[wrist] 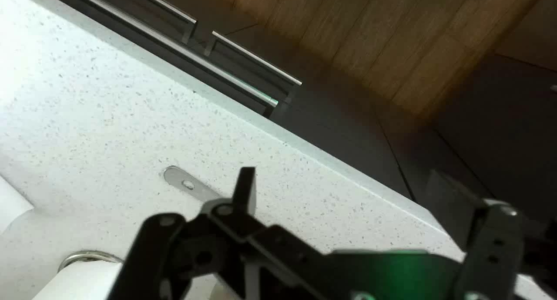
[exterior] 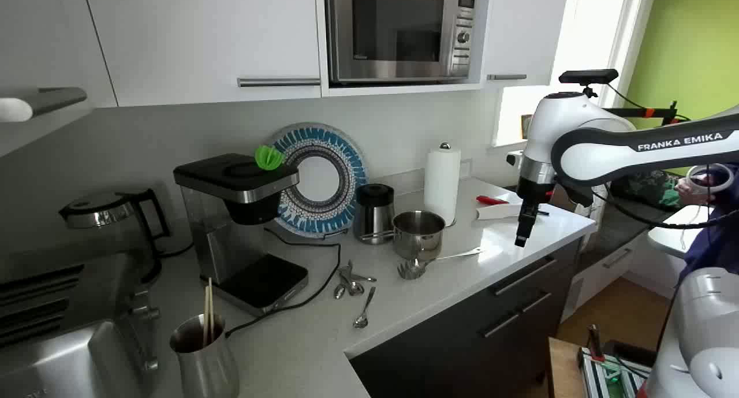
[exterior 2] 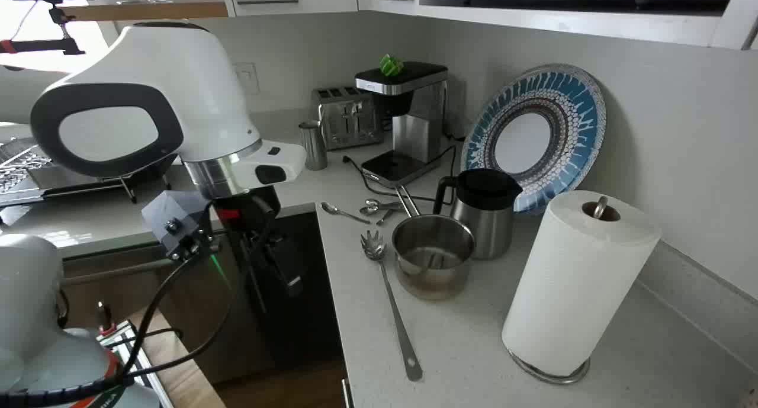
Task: Remove the metallic cylinder from the pot and put it on the counter top
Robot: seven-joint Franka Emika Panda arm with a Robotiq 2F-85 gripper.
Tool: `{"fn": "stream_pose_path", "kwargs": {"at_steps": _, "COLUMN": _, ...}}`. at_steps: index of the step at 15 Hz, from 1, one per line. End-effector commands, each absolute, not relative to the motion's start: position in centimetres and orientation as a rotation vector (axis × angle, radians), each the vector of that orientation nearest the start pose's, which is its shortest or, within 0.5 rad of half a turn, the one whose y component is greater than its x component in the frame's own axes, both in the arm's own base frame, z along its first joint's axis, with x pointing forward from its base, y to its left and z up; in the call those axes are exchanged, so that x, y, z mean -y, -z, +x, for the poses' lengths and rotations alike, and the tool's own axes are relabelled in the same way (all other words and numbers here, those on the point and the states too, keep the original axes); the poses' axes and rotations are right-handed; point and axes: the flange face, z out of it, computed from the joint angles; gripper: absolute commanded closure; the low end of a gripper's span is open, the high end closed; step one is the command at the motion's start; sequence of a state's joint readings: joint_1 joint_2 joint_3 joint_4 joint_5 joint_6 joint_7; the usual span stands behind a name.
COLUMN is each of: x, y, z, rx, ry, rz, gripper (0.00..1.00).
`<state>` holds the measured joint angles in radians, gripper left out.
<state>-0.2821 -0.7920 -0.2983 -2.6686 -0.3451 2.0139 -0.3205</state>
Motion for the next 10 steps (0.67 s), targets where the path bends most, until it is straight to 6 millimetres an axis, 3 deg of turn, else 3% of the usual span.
{"fn": "stream_pose_path", "kwargs": {"at_steps": 1, "x": 20.1, "y": -47.2, "z": 26.7, "rx": -0.094, "ry": 0.118, "rz": -3.288, "gripper": 0.0}}
{"fn": "stream_pose_path", "kwargs": {"at_steps": 8, "x": 20.1, "y": -47.2, "z": 26.7, "rx": -0.094, "ry": 0.118, "rz": -3.288, "gripper": 0.0}}
{"fn": "stream_pose_path", "kwargs": {"at_steps": 10, "x": 19.6, "y": -47.1, "z": 28.3, "rx": -0.161, "ry": 0.154, "rz": -3.236, "gripper": 0.0}}
